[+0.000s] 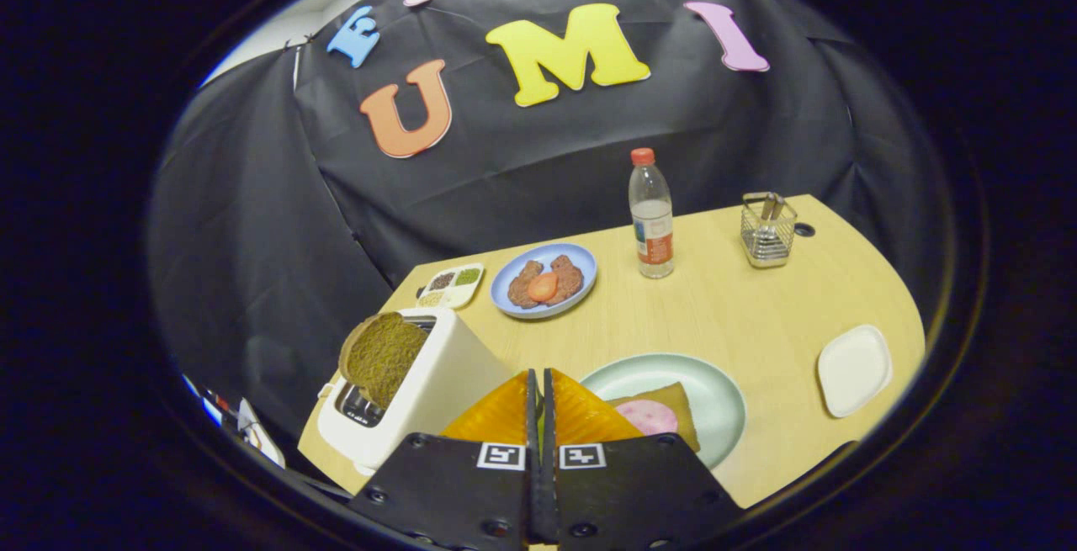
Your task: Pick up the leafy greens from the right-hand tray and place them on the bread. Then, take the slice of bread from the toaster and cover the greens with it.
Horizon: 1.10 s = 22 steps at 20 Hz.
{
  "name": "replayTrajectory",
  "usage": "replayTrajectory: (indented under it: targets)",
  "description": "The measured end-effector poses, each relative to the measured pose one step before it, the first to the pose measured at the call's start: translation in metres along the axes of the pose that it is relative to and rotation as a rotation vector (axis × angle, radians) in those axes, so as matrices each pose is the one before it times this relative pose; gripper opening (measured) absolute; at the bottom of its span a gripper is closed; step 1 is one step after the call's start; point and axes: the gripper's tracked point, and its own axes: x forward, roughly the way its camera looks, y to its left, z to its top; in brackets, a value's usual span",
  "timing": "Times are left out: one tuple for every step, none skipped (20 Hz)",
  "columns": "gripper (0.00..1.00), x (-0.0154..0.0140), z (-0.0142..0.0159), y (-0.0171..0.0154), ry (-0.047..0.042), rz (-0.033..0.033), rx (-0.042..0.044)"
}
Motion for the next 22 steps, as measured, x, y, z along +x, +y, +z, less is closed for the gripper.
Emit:
replayTrajectory:
  targets:
    - [0.0, 0.00334, -0.00034, -0.00374, -0.00077, -0.00105, 0.00206]
    - [0.0, 0.00349, -0.00176, -0.00628, 0.00347, -0.00856, -0.00601]
    - [0.0, 0.00184, 0.00026, -0.00861, -0.00255, -0.01522, -0.00963]
    - [0.0, 0.00293, 0.00047, -0.0087, -0.00097, -0.01403, -0.00551]
    - [0.0, 0.00073, -0.00003, -0.00789, -0.00079, -0.00975, 0.00266]
    - [0.0, 0.00144, -0.00053, -0.00871, -0.00006, -0.01229, 0.00288]
    - [0.0, 0.00251, -0.00004, -0.00927, -0.00185, -0.01182, -0.00053]
    - [0.01, 0.00094, -0.00032, -0.00944, 0.00185, -0.0169, -0.00272]
    - [0.01, 0.00211, -0.00088, -0.00788, 0.00095, -0.00823, 0.00097]
    - [0.01, 0.00115, -0.0008, -0.00634, 0.00252, -0.00696, -0.00144]
    - [0.02, 0.00312, -0.00216, -0.00533, 0.0031, -0.00463, -0.00411]
    - [0.02, 0.00236, -0.00453, -0.00621, 0.00293, -0.01171, -0.01024]
    - [0.07, 0.00007, -0.0027, -0.00594, 0.00719, -0.01214, -0.00622]
    - [0.15, 0.00098, -0.00381, -0.00444, 0.00536, -0.00227, 0.00082]
    - [0.23, -0.00363, -0.00097, -0.00553, 0.00489, -0.0079, 0.00095]
    - [0.3, 0.00136, -0.00105, -0.00547, -0.00128, -0.009, 0.00496]
    - [0.33, -0.00384, 0.00218, -0.00342, -0.00558, -0.00221, 0.00294]
    - [0.46, -0.0015, 0.00112, -0.0041, -0.00473, -0.00696, -0.00427]
    - [0.58, -0.00475, 0.00377, -0.00332, -0.01248, -0.00696, -0.01113]
    - [0.71, -0.00617, 0.00571, -0.00451, -0.01673, -0.01005, -0.01428]
    - [0.76, -0.00636, 0.00729, -0.00404, -0.0227, -0.01168, -0.01219]
    - [0.83, -0.00827, 0.0093, -0.00487, -0.0294, -0.01497, -0.01054]
